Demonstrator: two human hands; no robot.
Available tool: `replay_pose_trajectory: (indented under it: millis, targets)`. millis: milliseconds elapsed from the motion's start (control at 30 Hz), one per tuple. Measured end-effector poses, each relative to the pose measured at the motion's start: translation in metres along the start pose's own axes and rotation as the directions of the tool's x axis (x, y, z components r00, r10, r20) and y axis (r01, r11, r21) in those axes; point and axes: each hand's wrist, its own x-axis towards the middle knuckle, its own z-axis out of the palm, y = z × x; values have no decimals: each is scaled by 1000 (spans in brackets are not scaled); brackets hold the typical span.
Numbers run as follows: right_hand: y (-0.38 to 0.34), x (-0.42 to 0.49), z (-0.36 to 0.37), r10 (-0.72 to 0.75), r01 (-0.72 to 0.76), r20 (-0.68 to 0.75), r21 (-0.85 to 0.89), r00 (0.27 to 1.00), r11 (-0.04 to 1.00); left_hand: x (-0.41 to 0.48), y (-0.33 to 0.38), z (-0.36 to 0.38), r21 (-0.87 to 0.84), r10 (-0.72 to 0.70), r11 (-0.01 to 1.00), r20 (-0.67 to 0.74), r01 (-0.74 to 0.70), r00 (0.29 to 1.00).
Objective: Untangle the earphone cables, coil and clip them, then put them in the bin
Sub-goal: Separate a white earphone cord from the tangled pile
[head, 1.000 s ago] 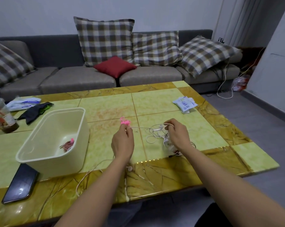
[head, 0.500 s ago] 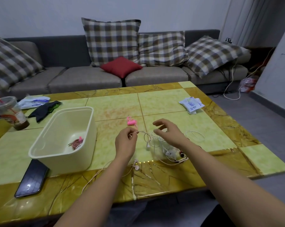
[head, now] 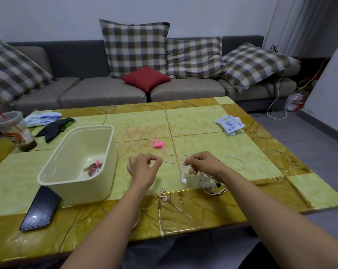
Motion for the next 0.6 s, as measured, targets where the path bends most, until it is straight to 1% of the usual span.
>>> replay_pose_trajectory:
  millis: [100,233,333,400,433,467,533,567,600]
  targets:
    - [4,5,0,31,-34,-160,-16,987,999,-1,0,8,0,6,1000,40,-6,999]
    - [6,10,2,55,-48,-270,33,961,998,0,7,9,-182,29,983,15,-26,999]
    - [7,14,-3,11,-1,-394,27,919,1000,-2,10,4,-236,10,972,61,5,998]
    - [3,13,-6,8,52,-437,126,900,991,-3,9,3,-239,8,971,107,18,994]
    - [0,12,-8,9,71,-451,161,893,984,-3,8,3,-197,15,980,117,9,993]
    - [-3,10,-9,3,83,-472,162,881,983,-2,6,3,-104,21,995,120,-8,993]
    - [-7,9,-11,-26,95,-546,98,838,991,-3,7,3,97,22,995,119,-34,993]
    - [-8,10,-12,-33,92,-592,70,805,993,-4,8,3,138,23,990,114,-38,993]
    - [-8,11,-13,-29,69,-628,40,777,997,-5,9,4,136,29,990,107,-44,994]
